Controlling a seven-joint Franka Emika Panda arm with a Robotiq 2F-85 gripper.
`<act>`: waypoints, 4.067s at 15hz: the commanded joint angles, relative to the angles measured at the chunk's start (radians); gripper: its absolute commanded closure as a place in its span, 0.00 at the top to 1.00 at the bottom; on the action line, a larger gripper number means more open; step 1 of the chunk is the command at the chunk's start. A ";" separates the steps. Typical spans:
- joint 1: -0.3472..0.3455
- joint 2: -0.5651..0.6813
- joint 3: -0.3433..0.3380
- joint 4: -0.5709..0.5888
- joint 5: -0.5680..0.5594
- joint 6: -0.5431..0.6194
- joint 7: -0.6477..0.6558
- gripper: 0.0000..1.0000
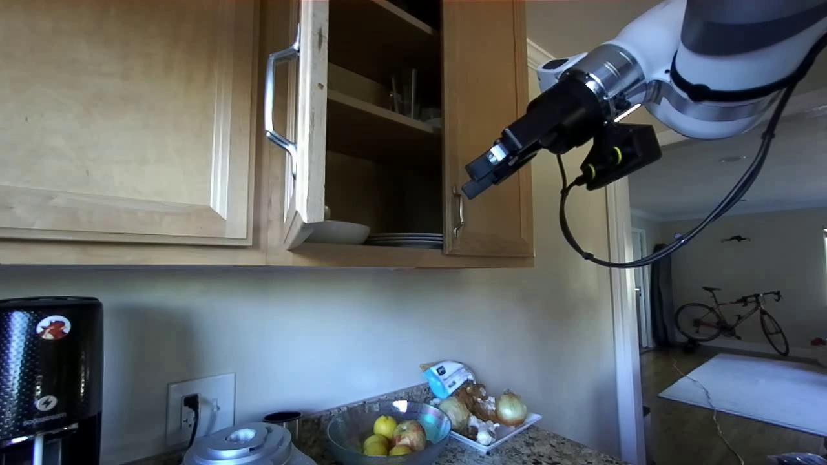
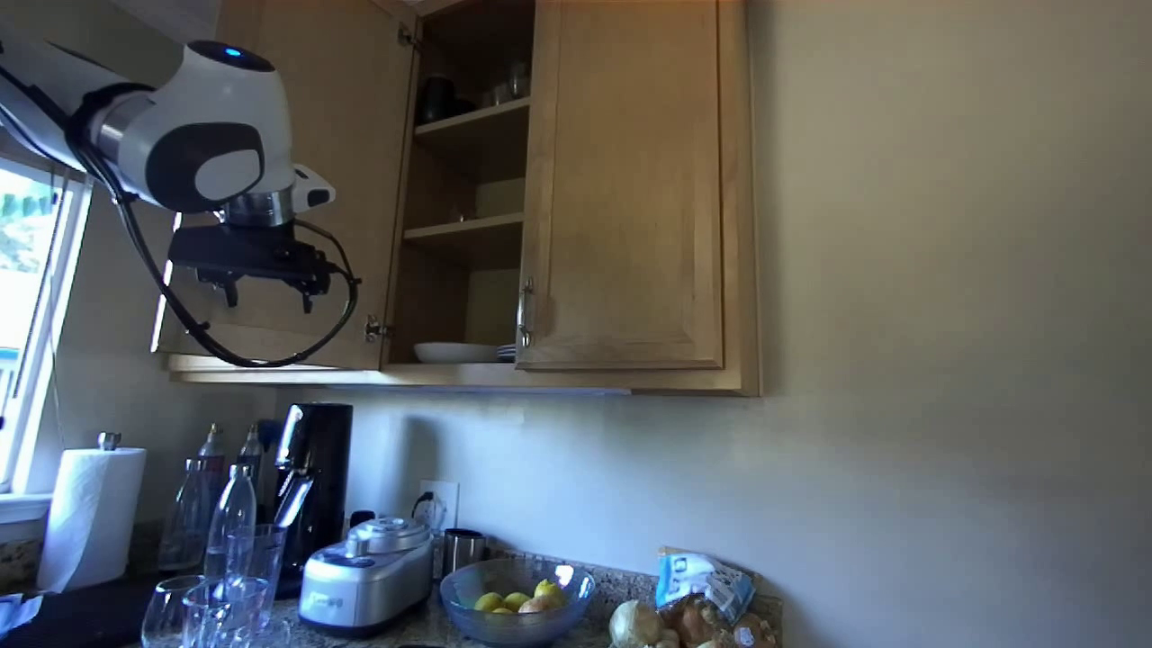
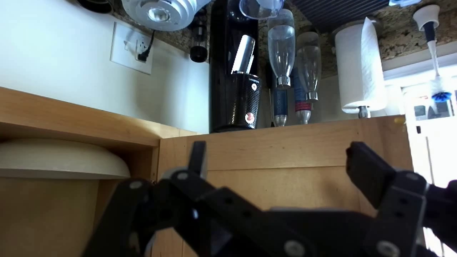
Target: Close the doors of the top kitchen cabinet to the right
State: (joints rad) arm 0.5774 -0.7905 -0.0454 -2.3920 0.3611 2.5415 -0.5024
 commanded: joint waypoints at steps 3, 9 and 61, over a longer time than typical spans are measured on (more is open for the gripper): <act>0.057 0.052 0.031 0.026 0.019 0.042 0.023 1.00; 0.071 0.138 0.130 0.081 0.017 0.148 0.174 1.00; -0.553 -0.018 0.170 0.043 -0.249 -0.003 0.607 1.00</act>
State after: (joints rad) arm 0.0577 -0.8218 0.1197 -2.3586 0.1557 2.5714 0.0737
